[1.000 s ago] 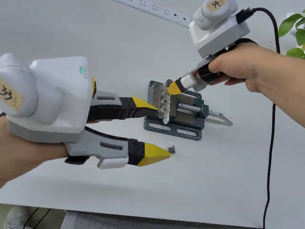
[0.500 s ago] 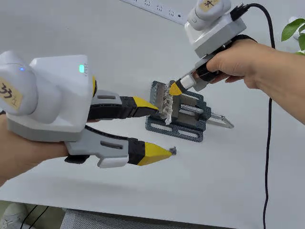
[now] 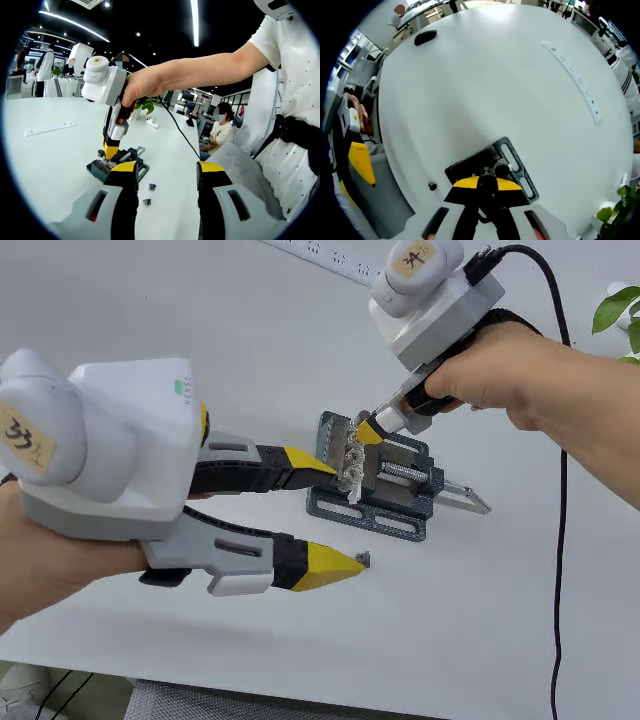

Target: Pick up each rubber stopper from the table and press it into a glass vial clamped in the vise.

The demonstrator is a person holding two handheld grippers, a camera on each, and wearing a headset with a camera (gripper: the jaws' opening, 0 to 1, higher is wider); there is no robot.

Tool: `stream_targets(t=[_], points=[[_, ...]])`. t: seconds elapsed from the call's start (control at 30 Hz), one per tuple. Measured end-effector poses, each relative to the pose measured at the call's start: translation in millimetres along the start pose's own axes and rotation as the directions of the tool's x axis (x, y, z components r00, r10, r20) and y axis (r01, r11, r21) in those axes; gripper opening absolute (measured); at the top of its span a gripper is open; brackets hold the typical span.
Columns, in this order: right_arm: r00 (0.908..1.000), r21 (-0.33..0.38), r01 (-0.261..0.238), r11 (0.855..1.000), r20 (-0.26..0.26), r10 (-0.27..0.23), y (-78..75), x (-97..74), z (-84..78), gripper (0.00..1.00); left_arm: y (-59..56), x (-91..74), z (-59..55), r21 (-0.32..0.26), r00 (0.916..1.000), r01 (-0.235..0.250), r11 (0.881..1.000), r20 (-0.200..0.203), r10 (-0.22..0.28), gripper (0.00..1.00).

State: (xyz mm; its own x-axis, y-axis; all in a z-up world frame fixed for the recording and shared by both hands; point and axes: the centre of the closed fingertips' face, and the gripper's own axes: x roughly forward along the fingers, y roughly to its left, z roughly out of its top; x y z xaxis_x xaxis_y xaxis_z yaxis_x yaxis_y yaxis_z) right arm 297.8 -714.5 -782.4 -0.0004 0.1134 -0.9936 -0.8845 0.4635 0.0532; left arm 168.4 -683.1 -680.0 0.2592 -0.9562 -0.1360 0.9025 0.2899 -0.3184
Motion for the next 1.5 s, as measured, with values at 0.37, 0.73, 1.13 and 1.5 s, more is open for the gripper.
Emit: stream_targets(t=[0.37, 0.73, 1.13, 1.5], points=[[0.9986, -0.044, 0.039, 0.998, -0.035, -0.041, -0.8, 0.4, 0.8, 0.05, 1.4, 0.9, -2.4, -0.009, 1.0000, 0.001, 1.000, 0.004, -0.001, 0.44], [0.9968, -0.067, 0.051, 0.996, -0.057, -0.055, 2.1, 1.0, 0.2, 0.05, 2.0, 1.5, 1.2, -0.014, 0.9998, -0.001, 1.000, 0.019, 0.002, 0.44], [0.9994, -0.090, 0.035, 0.995, 0.005, -0.035, 0.2, 0.7, -0.8, 0.05, 2.2, 0.4, 0.8, -0.018, 0.9998, -0.009, 1.000, 0.020, 0.009, 0.44], [0.9992, -0.076, 0.021, 0.997, 0.036, -0.018, 1.5, -0.9, -1.7, 0.06, 3.6, 0.1, -0.4, -0.025, 0.9996, -0.014, 1.000, 0.023, 0.015, 0.43]])
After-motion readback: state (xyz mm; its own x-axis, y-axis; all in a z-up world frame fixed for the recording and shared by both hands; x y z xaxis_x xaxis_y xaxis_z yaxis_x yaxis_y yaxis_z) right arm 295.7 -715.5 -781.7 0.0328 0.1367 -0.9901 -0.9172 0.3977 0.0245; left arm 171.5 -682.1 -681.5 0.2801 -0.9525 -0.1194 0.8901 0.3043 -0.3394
